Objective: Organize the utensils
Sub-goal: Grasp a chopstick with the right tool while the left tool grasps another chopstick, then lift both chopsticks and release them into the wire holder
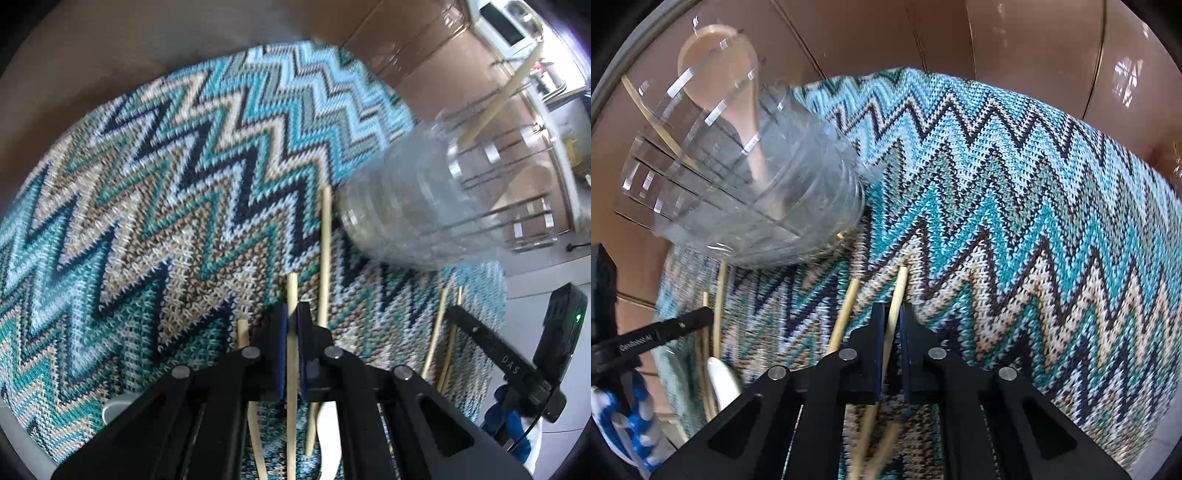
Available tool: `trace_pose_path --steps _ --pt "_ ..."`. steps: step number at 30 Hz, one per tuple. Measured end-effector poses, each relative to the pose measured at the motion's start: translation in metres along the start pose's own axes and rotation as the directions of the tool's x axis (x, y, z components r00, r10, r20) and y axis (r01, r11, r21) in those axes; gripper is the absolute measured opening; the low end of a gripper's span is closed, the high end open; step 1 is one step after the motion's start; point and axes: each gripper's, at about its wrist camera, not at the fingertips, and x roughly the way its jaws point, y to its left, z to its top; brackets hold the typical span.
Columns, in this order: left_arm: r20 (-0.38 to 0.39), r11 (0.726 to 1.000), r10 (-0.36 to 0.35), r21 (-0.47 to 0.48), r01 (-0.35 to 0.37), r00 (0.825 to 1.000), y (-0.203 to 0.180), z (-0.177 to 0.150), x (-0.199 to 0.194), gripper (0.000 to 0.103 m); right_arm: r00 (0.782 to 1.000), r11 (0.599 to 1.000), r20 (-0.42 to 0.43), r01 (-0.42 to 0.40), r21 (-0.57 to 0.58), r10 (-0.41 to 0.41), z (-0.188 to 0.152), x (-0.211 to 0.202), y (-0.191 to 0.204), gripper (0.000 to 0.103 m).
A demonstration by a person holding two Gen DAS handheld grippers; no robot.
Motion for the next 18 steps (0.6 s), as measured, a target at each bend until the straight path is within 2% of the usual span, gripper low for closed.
trace_pose_path --steps 4,8,11,13,14,17,18 --pt "0.098 0.999 -0.044 0.028 0.041 0.994 -0.003 -0.010 -0.032 0.005 0.995 0.998 0.080 -0.063 -0.012 0.063 -0.009 -0.023 0.013 0.005" --pt "0.216 0.994 -0.095 0.070 0.082 0.972 -0.009 -0.024 -0.076 0.005 0.977 0.991 0.177 -0.113 -0.065 0.123 -0.018 -0.056 0.031 0.005" --pt "0.312 0.988 -0.129 0.118 0.097 0.941 -0.015 -0.037 -0.114 0.005 0.956 0.985 0.253 -0.115 -0.132 0.146 -0.029 -0.086 0.050 0.005" --pt "0.361 0.985 -0.139 0.145 0.092 0.922 -0.018 -0.042 -0.135 0.005 0.933 0.978 0.322 -0.110 -0.178 0.163 -0.039 -0.110 0.066 0.005" --pt "0.396 0.982 -0.150 0.167 0.090 0.906 -0.022 -0.046 -0.149 0.005 0.924 0.976 0.342 -0.108 -0.189 0.169 -0.042 -0.118 0.070 0.005" --pt "0.470 0.973 -0.188 0.208 0.099 0.862 -0.028 -0.047 -0.183 0.005 0.874 0.967 0.443 -0.104 -0.233 0.201 -0.049 -0.159 0.081 0.005" --pt "0.497 0.970 -0.203 0.217 0.105 0.844 -0.033 -0.045 -0.194 0.005 0.849 0.963 0.484 -0.101 -0.249 0.214 -0.047 -0.173 0.089 0.005"
